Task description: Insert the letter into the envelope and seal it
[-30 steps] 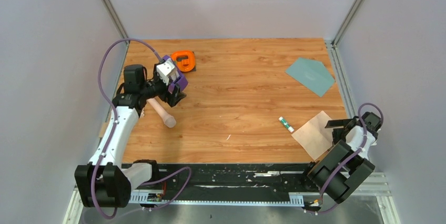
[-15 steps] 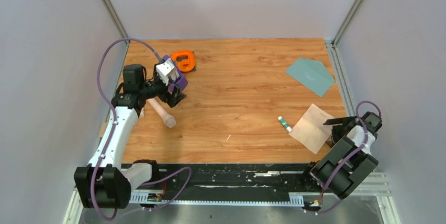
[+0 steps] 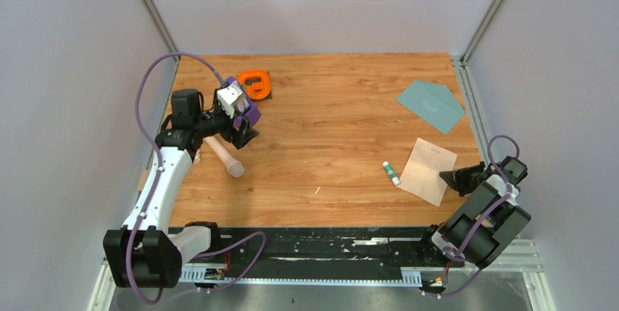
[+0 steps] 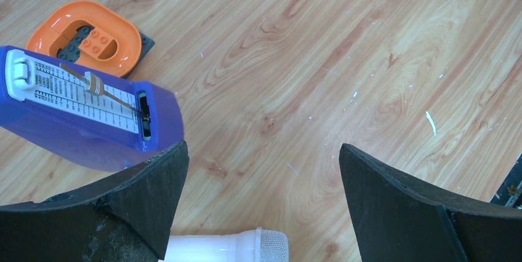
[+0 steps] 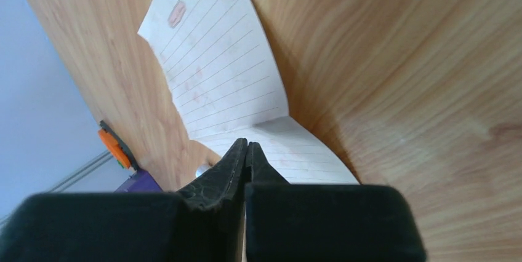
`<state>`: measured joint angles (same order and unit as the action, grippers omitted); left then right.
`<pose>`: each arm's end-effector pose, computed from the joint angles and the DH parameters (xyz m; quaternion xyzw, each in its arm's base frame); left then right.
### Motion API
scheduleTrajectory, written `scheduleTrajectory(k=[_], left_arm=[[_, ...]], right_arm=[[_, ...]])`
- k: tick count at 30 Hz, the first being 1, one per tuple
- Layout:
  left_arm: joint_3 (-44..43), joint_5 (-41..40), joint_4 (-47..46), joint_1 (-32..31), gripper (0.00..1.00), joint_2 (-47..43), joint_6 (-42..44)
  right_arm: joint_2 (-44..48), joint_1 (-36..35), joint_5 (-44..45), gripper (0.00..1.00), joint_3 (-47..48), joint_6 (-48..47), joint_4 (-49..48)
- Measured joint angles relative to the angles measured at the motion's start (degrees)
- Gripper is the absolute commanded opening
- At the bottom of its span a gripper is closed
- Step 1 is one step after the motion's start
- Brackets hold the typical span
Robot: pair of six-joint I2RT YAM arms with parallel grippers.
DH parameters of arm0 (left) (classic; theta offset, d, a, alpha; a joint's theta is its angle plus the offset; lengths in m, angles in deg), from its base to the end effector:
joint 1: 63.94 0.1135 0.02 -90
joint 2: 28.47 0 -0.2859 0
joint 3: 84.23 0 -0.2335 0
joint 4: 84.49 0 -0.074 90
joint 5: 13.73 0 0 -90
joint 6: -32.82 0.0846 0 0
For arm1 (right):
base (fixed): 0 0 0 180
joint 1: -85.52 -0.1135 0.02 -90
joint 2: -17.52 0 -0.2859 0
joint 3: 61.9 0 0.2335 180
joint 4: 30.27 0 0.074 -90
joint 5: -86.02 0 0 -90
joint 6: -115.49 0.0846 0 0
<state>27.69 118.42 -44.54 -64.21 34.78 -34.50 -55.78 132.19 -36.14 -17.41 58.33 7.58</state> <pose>0.2355 -0.0579 0.3098 0.3271 0.7786 -0.2295 0.4838 0.1701 -0.1147 0.1411 0.5587 0.7593 0.2459 0.2256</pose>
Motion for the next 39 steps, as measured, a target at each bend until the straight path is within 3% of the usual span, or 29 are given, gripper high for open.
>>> scheduleTrajectory(k=[6,7,11,14,15,23,28,39], left_arm=[[0.0,-0.3,0.0,0.0,1.00,0.4,0.0],[0.0,-0.4,0.0,0.0,1.00,0.4,0.0],[0.0,-0.6,0.0,0.0,1.00,0.7,0.0],[0.0,-0.7,0.0,0.0,1.00,0.7,0.0],[0.0,-0.7,0.0,0.0,1.00,0.7,0.0],[0.0,-1.0,0.0,0.0,1.00,0.7,0.2],[0.0,-1.1,0.2,0.0,1.00,0.7,0.4],[-2.5,-2.0,3.3,0.0,1.00,0.9,1.6]], right_arm=[[0.0,0.0,-5.3,0.01,0.1,-0.2,-0.7],[0.1,0.0,-5.4,0.06,0.2,-0.2,-0.5],[1.8,0.0,-3.0,0.65,1.6,-0.7,1.8],[3.7,0.0,1.2,0.94,2.6,-1.5,3.8],[4.1,0.0,2.3,0.99,2.9,-1.4,4.4],[1.3,0.0,10.8,1.00,4.8,-2.5,6.6],[-5.1,0.0,8.0,1.00,8.2,-3.3,5.1],[-6.8,0.0,2.9,0.97,8.4,-4.1,3.5]])
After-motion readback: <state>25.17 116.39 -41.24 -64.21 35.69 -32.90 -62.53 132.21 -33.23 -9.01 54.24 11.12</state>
